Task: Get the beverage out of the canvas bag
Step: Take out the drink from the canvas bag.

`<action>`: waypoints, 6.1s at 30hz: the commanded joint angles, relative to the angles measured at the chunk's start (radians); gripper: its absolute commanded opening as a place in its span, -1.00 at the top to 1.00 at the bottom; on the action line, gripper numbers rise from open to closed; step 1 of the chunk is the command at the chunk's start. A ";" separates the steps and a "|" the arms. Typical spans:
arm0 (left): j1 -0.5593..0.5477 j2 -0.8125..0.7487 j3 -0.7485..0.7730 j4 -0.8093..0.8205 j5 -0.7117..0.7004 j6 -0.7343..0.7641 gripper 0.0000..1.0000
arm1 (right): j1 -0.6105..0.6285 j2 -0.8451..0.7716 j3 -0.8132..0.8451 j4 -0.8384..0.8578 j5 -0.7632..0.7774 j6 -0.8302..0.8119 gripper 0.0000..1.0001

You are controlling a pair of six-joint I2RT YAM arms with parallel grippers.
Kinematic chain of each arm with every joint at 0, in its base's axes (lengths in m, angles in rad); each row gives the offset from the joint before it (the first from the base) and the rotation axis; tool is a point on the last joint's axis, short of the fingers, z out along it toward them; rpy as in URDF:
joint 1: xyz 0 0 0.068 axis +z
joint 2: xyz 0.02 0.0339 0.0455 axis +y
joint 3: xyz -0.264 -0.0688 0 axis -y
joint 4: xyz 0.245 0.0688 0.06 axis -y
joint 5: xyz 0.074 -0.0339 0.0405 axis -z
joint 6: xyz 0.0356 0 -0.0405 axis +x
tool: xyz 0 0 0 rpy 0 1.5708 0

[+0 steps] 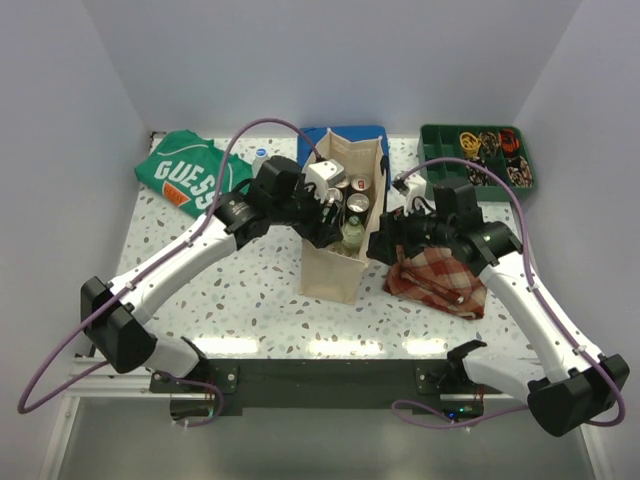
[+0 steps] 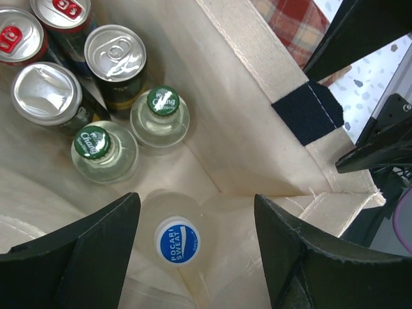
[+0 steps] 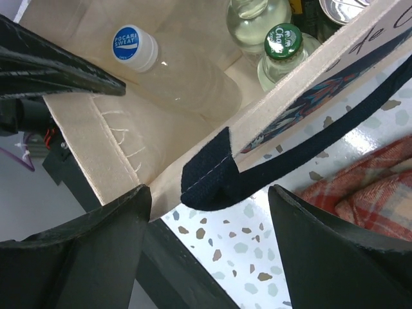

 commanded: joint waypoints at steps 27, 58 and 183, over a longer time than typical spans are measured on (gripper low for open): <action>-0.078 -0.024 0.118 -0.202 -0.178 -0.015 -0.46 | 0.014 0.050 0.072 0.127 0.014 0.052 -0.65; -0.100 0.012 0.112 -0.260 -0.351 -0.010 -0.54 | 0.016 -0.013 0.080 0.083 0.103 0.052 -0.68; -0.129 0.181 0.186 -0.411 -0.267 -0.015 1.00 | 0.014 -0.019 0.065 0.063 0.169 0.017 -0.72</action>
